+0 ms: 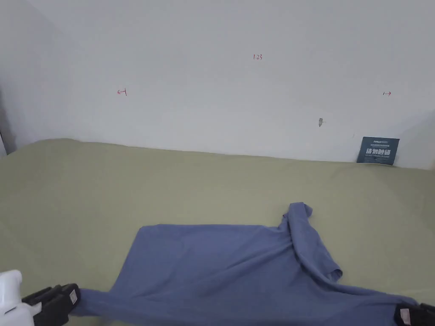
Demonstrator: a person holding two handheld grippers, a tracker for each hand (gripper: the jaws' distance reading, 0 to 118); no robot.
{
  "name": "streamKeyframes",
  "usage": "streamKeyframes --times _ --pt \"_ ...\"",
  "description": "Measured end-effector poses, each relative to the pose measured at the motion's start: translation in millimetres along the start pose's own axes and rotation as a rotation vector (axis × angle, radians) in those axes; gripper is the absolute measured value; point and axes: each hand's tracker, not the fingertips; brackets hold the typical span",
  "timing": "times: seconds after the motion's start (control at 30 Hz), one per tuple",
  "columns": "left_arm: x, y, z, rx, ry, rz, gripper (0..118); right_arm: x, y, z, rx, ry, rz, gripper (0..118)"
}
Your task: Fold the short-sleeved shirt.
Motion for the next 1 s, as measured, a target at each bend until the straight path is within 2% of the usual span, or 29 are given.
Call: streamKeyframes --times 0.1,0.27,0.43,0.53,0.57,0.6,0.63,0.67,0.7,0.73,0.77,0.87,0.9,1.0 --pt "3.8 24.6 -22.3 -0.006 0.01 -0.019 7 0.9 25.7 -26.6 -0.021 -0.003 0.015 5" --pt "8.4 57.4 -76.3 -0.039 0.059 -0.087 7 4.9 61.3 -90.4 -0.116 -0.042 -0.012 5" --pt "-13.1 63.6 -139.9 -0.15 0.157 -0.091 7 22.6 76.3 -153.1 -0.242 -0.101 -0.16 5" --pt "-19.8 62.4 -164.9 -0.187 0.183 -0.089 8 27.8 77.0 -177.9 -0.263 -0.143 -0.181 5" --pt "-21.5 61.9 -171.5 -0.19 0.183 -0.077 11 31.1 75.8 -186.5 -0.266 -0.152 -0.176 5" --pt "-23.4 61.6 -177.9 -0.202 0.184 -0.064 22 36.3 74.4 -195.2 -0.274 -0.163 -0.182 6" --pt "-23.7 59.2 -181.6 -0.213 0.188 -0.054 40 37.8 71.9 -200.8 -0.281 -0.185 -0.189 13" --pt "-25.1 57.6 -186.8 -0.222 0.207 -0.054 66 38.7 69.1 -204.3 -0.289 -0.235 -0.187 30" --pt "-26.0 56.6 -189.4 -0.232 0.218 -0.053 92 39.1 66.9 -206.1 -0.287 -0.26 -0.183 59" --pt "-26.2 54.7 -190.2 -0.239 0.228 -0.047 96 41.0 64.7 -205.5 -0.28 -0.288 -0.17 80" --pt "-26.0 54.6 -185.3 -0.244 0.224 -0.037 95 40.8 63.4 -201.0 -0.266 -0.28 -0.163 89" --pt "-20.1 54.0 -158.1 -0.242 0.161 -0.023 95 32.5 59.4 -170.7 -0.155 -0.216 -0.097 87" --pt "-16.7 53.4 -147.6 -0.227 0.158 -0.034 95 26.8 59.2 -160.8 -0.135 -0.197 -0.057 88" --pt "10.2 44.7 -107.1 -0.138 0.121 -0.123 93 -1.9 51.9 -123.9 -0.043 -0.228 0.097 88"
